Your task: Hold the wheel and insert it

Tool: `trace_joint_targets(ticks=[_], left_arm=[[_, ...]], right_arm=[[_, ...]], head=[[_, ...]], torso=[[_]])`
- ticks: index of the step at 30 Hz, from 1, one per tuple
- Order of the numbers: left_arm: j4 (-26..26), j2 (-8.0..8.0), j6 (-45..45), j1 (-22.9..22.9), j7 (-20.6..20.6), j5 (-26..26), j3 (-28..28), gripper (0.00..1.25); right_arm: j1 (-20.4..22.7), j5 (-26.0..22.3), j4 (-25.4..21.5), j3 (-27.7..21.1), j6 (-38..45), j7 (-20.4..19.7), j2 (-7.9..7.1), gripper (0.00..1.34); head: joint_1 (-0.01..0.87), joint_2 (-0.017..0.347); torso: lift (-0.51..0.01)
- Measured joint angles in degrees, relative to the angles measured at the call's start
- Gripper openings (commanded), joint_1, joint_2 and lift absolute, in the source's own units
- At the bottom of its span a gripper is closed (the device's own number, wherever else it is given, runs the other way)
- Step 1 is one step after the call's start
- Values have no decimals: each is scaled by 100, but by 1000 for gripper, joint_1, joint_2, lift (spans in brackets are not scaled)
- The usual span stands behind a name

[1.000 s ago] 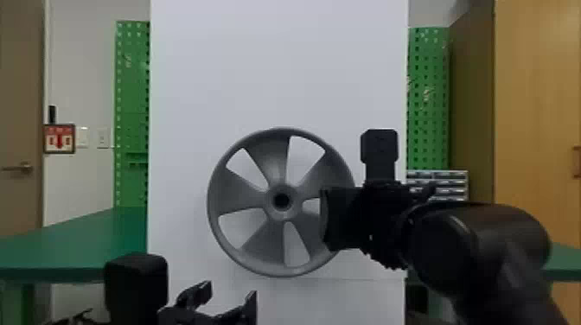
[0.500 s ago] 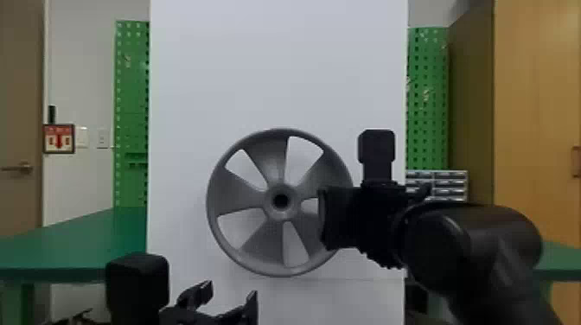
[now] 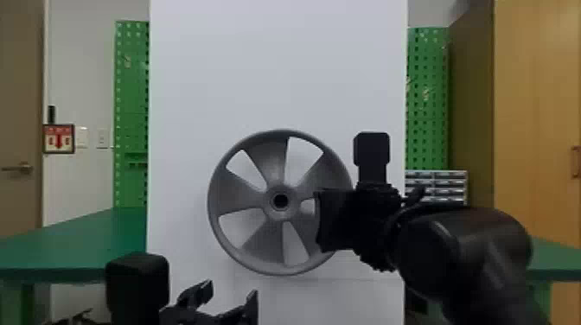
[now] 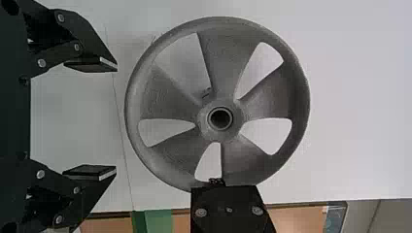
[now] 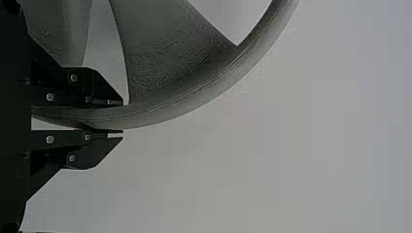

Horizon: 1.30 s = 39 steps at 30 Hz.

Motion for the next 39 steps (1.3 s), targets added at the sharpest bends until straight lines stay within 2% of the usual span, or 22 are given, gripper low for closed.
trace_joint_targets(ticks=[19, 35, 37, 39], left_arm=[[6, 0, 0, -9, 2, 0, -3, 753], [9, 0, 0, -9, 2, 0, -1, 753], [9, 0, 0, -8, 1, 0, 0, 753], [9, 0, 0, -7, 1, 0, 0, 753]], right_arm=[[-132, 3, 401, 8, -247, -21, 1, 114], [-133, 5, 454, 15, -320, -22, 0, 118], [-133, 15, 454, 16, -328, -22, 0, 184], [-133, 22, 454, 16, -341, -22, 0, 396]], head=[[0, 37], [0, 37], [0, 37], [0, 37]], torso=[[-486], [-486], [-486], [-486]])
